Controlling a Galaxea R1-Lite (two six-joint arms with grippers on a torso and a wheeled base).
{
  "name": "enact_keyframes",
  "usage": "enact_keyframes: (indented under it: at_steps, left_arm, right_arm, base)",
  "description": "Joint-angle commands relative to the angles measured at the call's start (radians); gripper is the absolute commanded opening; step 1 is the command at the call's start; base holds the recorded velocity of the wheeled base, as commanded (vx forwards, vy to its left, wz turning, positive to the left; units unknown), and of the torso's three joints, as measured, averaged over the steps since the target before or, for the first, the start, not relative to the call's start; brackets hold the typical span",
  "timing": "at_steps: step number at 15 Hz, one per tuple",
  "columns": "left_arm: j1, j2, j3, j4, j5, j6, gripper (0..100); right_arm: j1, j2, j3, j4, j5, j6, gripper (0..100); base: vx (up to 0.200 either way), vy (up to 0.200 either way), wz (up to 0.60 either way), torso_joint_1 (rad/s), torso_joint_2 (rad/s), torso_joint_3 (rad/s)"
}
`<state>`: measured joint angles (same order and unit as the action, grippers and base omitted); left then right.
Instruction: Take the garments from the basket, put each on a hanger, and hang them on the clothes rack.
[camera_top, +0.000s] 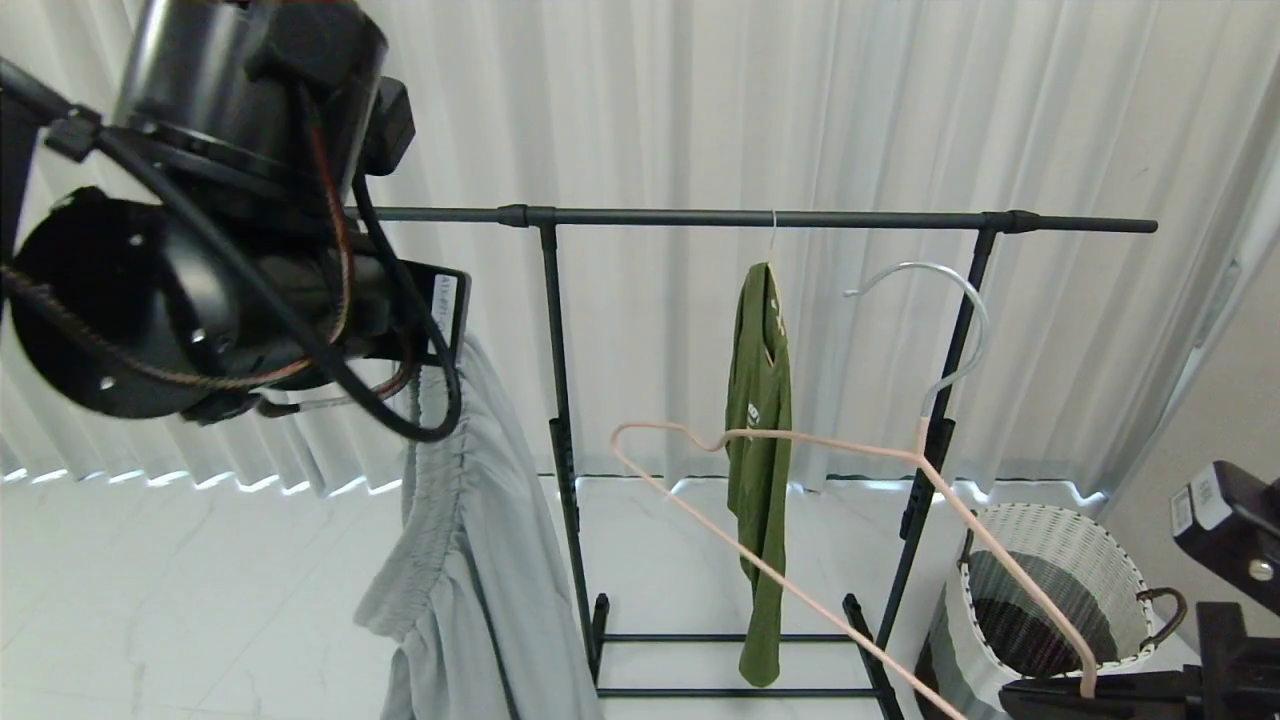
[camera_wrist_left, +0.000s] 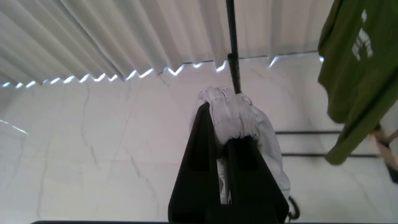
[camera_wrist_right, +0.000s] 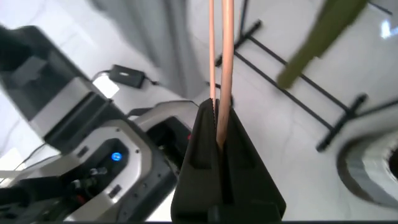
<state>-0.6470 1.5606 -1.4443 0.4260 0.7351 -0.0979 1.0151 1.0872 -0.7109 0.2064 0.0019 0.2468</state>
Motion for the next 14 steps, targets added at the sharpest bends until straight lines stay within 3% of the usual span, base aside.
enact_keyframes:
  at_steps: [1, 3, 5, 8, 14]
  left_arm:
    - [0.024, 0.124, -0.113, -0.001, 0.001, -0.029, 0]
    - [0.024, 0.156, -0.137, -0.001, 0.001, -0.074, 0]
    - [0.023, 0.174, -0.153, -0.001, 0.000, -0.121, 0]
    - [0.033, 0.174, -0.160, -0.001, -0.014, -0.129, 0]
    - [0.064, 0.170, -0.159, 0.005, -0.013, -0.114, 0]
  right_arm:
    - [0.060, 0.016, 0.005, -0.032, 0.018, 0.000, 0]
    - [0.086, 0.053, 0.005, -0.096, 0.021, 0.003, 0]
    - [0.134, 0.109, 0.005, -0.194, 0.020, 0.058, 0]
    - [0.175, 0.198, 0.007, -0.317, 0.016, 0.100, 0]
    - [0.134, 0.244, 0.008, -0.331, -0.069, 0.101, 0]
  base:
    - [0.000, 0.000, 0.00, 0.000, 0.00, 0.000]
    - [0.000, 0.000, 0.00, 0.000, 0.00, 0.000]
    - [0.000, 0.000, 0.00, 0.000, 0.00, 0.000]
    - [0.000, 0.000, 0.00, 0.000, 0.00, 0.000]
    - [0.000, 0.000, 0.00, 0.000, 0.00, 0.000]
